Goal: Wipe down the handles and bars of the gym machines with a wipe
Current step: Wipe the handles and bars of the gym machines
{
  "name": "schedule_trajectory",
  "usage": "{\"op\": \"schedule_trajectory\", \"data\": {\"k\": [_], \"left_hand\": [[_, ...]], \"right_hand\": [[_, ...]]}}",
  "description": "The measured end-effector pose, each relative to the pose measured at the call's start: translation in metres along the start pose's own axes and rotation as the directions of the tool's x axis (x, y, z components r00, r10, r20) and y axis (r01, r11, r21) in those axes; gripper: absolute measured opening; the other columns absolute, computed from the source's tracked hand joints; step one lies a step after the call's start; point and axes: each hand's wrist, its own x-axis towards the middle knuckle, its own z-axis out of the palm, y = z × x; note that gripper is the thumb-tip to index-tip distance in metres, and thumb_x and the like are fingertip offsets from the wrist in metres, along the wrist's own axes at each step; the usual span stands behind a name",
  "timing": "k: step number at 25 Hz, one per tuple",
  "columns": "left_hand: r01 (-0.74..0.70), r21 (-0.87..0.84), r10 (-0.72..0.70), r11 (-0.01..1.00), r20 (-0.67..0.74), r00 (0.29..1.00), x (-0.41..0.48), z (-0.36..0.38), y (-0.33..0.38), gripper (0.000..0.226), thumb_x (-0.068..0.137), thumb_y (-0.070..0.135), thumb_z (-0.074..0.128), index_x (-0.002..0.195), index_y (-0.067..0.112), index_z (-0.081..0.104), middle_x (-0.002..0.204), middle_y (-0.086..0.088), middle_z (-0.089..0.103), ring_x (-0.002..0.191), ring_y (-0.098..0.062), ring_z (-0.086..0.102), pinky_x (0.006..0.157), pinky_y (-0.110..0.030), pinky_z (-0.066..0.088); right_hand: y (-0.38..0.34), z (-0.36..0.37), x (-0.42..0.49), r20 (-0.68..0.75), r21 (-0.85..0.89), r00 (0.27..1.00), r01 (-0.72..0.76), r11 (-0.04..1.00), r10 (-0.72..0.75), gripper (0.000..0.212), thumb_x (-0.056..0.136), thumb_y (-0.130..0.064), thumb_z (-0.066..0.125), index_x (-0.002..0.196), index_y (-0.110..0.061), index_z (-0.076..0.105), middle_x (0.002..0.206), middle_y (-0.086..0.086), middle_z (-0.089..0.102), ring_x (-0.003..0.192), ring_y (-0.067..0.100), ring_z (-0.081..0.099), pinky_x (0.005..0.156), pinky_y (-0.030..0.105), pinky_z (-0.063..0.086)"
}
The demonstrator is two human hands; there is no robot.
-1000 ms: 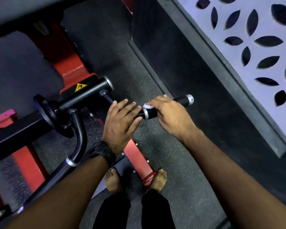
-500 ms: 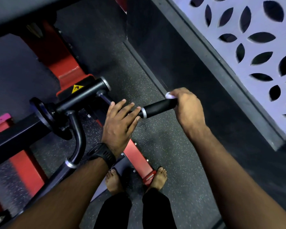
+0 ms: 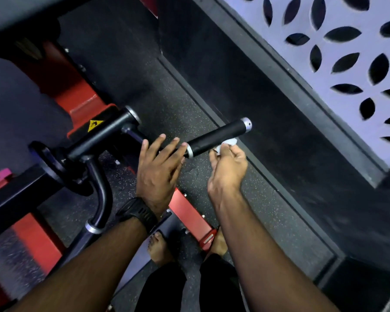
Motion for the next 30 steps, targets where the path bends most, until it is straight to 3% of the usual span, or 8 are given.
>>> {"op": "schedule_trajectory", "data": {"k": [2,6,11,14,17,22,27,30], "left_hand": [[0.005,0.002,-0.005,1.0,0.003,1.0,-0.001,0.001,0.0,0.037,0.099,0.028,0.045,0.128,0.018,0.063,0.132,-0.003,0.062,0.132,-0.029,0.045,0.118,-0.042,0.009],[0.006,0.005,-0.006,1.0,-0.008,1.0,-0.001,0.001,0.002,0.037,0.097,0.027,0.046,0.128,0.017,0.063,0.131,-0.004,0.062,0.131,-0.029,0.045,0.116,-0.045,0.014],[-0.008,0.0,0.008,1.0,0.003,1.0,-0.002,0.0,0.0,0.037,0.097,0.025,0.047,0.13,0.017,0.062,0.132,-0.004,0.061,0.133,-0.03,0.044,0.117,-0.042,0.01],[0.006,0.009,-0.006,1.0,0.009,1.0,-0.003,0.0,0.002,0.037,0.097,0.025,0.047,0.131,0.017,0.06,0.134,-0.004,0.06,0.134,-0.03,0.042,0.117,-0.042,0.01],[0.009,0.005,-0.009,1.0,0.013,1.0,-0.006,0.001,0.002,0.038,0.098,0.026,0.044,0.133,0.017,0.059,0.136,-0.004,0.058,0.135,-0.029,0.04,0.118,-0.042,0.009],[-0.008,0.016,0.008,1.0,0.032,0.999,-0.007,-0.001,0.003,0.041,0.096,0.024,0.046,0.134,0.015,0.058,0.14,-0.008,0.055,0.136,-0.029,0.036,0.117,-0.042,0.01],[-0.081,-0.04,0.086,0.996,0.151,0.985,-0.019,-0.023,-0.006,0.043,0.094,0.019,0.042,0.131,0.008,0.058,0.143,-0.013,0.051,0.138,-0.032,0.036,0.116,-0.046,0.026],[-0.031,-0.062,0.045,0.998,0.239,0.97,-0.024,-0.046,-0.007,0.043,0.094,0.024,0.042,0.126,0.006,0.063,0.138,-0.014,0.056,0.132,-0.033,0.045,0.113,-0.035,0.031]], "right_hand": [[-0.004,0.001,0.001,-0.016,0.017,1.0,-0.008,1.0,0.009,0.014,0.099,0.001,0.046,0.094,-0.009,0.054,0.087,0.006,0.061,0.071,0.01,0.059,0.079,0.025,0.055],[0.01,0.002,-0.012,0.043,-0.034,0.993,-0.113,0.993,0.114,0.015,0.101,0.001,0.04,0.096,-0.008,0.051,0.084,0.005,0.055,0.074,0.01,0.056,0.087,0.029,0.056],[0.009,0.006,-0.008,0.02,0.101,0.998,-0.068,0.993,0.066,0.016,0.1,0.003,0.038,0.099,-0.007,0.05,0.086,0.005,0.056,0.072,0.009,0.056,0.077,0.021,0.054],[0.014,0.002,-0.015,0.083,0.043,0.99,-0.115,0.992,0.111,0.019,0.101,0.004,0.036,0.093,-0.008,0.049,0.085,0.006,0.056,0.079,0.012,0.059,0.09,0.029,0.053],[0.008,0.006,-0.007,0.051,0.155,0.995,-0.096,0.983,0.089,0.02,0.1,0.006,0.035,0.096,-0.006,0.05,0.088,0.006,0.055,0.076,0.01,0.055,0.077,0.022,0.053],[0.045,-0.002,-0.039,0.128,-0.144,0.988,-0.071,0.987,0.09,0.015,0.101,0.002,0.04,0.093,-0.009,0.047,0.077,0.002,0.047,0.072,0.007,0.051,0.093,0.034,0.054],[0.033,-0.005,-0.054,0.187,-0.297,0.982,0.028,0.954,0.029,0.013,0.096,0.005,0.05,0.089,-0.007,0.051,0.077,0.005,0.06,0.063,0.004,0.064,0.064,0.017,0.056],[0.019,-0.006,-0.075,0.329,-0.443,0.943,0.103,0.89,0.054,0.015,0.094,0.003,0.055,0.087,-0.01,0.056,0.077,0.005,0.065,0.063,0.004,0.064,0.06,0.016,0.054]]}}
